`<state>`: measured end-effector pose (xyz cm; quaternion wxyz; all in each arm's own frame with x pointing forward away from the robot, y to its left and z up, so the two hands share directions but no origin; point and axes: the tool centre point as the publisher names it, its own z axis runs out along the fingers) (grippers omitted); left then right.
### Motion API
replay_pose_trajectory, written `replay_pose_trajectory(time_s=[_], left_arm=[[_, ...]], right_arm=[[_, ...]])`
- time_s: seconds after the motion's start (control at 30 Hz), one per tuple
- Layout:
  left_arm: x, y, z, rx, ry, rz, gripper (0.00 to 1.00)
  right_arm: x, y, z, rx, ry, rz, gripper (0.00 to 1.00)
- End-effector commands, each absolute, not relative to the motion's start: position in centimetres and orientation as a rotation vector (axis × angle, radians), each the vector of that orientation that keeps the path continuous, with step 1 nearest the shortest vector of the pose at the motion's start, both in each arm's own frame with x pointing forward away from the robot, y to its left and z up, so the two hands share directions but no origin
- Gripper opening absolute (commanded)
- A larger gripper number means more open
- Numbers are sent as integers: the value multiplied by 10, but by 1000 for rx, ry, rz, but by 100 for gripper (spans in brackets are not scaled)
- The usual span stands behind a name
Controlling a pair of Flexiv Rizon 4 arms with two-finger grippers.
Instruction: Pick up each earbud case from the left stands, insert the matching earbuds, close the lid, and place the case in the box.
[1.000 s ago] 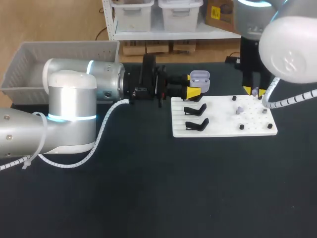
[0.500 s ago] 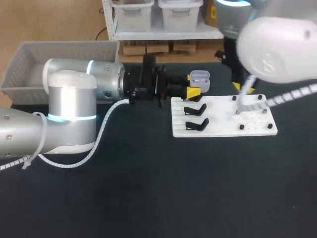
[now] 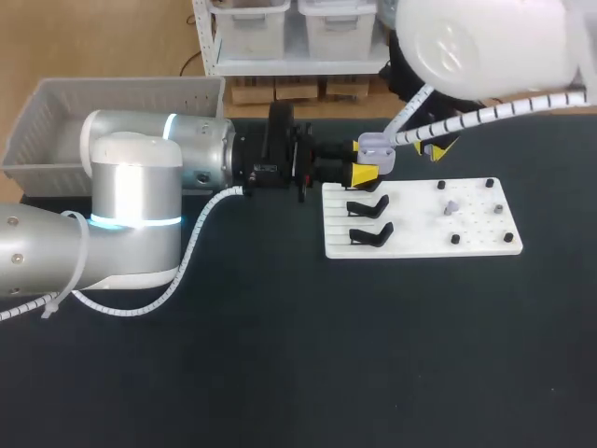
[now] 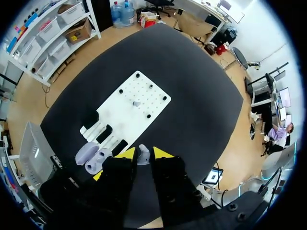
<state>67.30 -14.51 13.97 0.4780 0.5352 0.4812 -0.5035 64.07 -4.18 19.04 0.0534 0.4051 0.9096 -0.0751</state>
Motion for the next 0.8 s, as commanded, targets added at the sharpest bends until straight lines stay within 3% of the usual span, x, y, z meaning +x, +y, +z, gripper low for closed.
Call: replay_pose_trajectory(time_s=[0.03, 0.8], left_arm=[[672, -145, 139, 1304, 1173, -1227, 0], [672, -145, 139, 1304, 1173, -1227, 0]], right_arm=[[641, -41, 190, 1233, 2766, -232, 0], [640, -7, 194, 1419, 2657, -354, 0]])
